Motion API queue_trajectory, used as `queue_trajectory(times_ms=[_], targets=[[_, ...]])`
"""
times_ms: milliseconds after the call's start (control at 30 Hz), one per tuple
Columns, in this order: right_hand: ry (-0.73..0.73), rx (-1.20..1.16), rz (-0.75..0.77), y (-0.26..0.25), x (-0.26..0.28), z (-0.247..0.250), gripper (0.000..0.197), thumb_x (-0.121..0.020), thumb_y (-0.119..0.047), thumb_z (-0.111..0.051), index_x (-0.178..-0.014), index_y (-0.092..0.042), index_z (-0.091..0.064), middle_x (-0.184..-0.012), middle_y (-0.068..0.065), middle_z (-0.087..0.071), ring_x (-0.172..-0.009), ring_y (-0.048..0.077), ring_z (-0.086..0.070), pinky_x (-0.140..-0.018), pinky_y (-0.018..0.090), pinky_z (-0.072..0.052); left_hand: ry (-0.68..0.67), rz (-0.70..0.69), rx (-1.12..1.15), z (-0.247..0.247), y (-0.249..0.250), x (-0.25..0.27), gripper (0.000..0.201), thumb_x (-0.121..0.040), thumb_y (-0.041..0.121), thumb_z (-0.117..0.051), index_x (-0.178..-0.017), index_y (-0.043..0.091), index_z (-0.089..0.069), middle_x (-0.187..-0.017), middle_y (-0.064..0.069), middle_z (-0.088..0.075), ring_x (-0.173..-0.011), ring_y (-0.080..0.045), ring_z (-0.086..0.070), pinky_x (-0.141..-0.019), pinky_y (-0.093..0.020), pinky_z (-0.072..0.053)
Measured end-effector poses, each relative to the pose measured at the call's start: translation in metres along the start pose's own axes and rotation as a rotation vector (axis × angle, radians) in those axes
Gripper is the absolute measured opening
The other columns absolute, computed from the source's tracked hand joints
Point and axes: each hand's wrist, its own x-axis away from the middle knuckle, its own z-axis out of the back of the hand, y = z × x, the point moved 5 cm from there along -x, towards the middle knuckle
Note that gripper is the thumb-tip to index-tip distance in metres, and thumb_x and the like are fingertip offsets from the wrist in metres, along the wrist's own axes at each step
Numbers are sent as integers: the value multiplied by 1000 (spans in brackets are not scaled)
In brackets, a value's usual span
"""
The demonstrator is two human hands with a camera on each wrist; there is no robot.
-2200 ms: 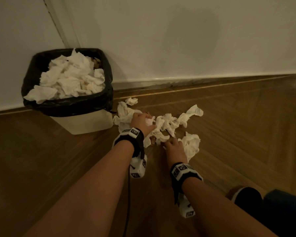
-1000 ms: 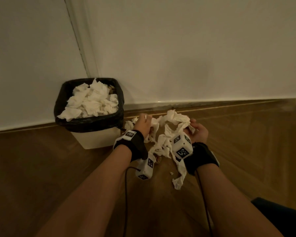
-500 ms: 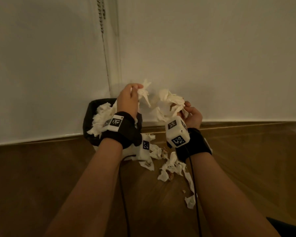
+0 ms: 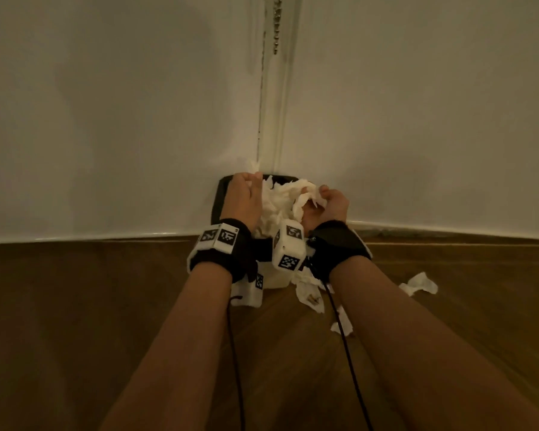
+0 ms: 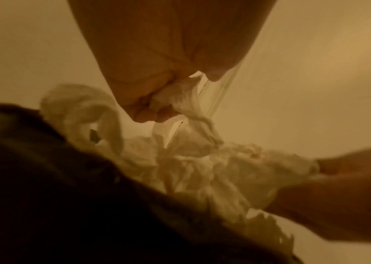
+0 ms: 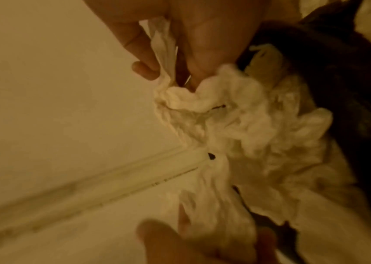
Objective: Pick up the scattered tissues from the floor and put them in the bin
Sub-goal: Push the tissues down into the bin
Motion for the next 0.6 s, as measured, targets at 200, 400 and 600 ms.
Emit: queue_trajectory(times_ms=[200, 400, 600], targets=[[-141, 986, 251, 7, -9, -24, 32, -92, -7, -48, -119, 7, -58, -109, 23, -62, -99, 32, -59, -86, 37, -49, -193, 34, -440, -12, -16, 5, 42, -99, 28, -34, -136, 11, -41, -139, -18, -34, -125, -34, -34, -105, -40, -29], [-355, 1810, 317, 28, -9, -26, 39, -101, -19, -32, -134, -2, -46, -140, 16, -45, -131, 30, -38, -110, 35, -28, -154, -3, -559, -8, -19, 9, 44, -94, 31, -41, -137, 21, -39, -145, -9, -22, -133, -30, -24, -112, -45, -19], [-454, 2292, 133, 46, -7, -17, 53, -98, -25, -41, -147, -12, -25, -153, 12, -25, -141, 28, -23, -116, 44, -16, -409, 26, -525, -29, -22, 23, 49, -101, 36, -17, -149, 32, -7, -158, -2, 7, -144, -28, 12, -116, -49, 7]])
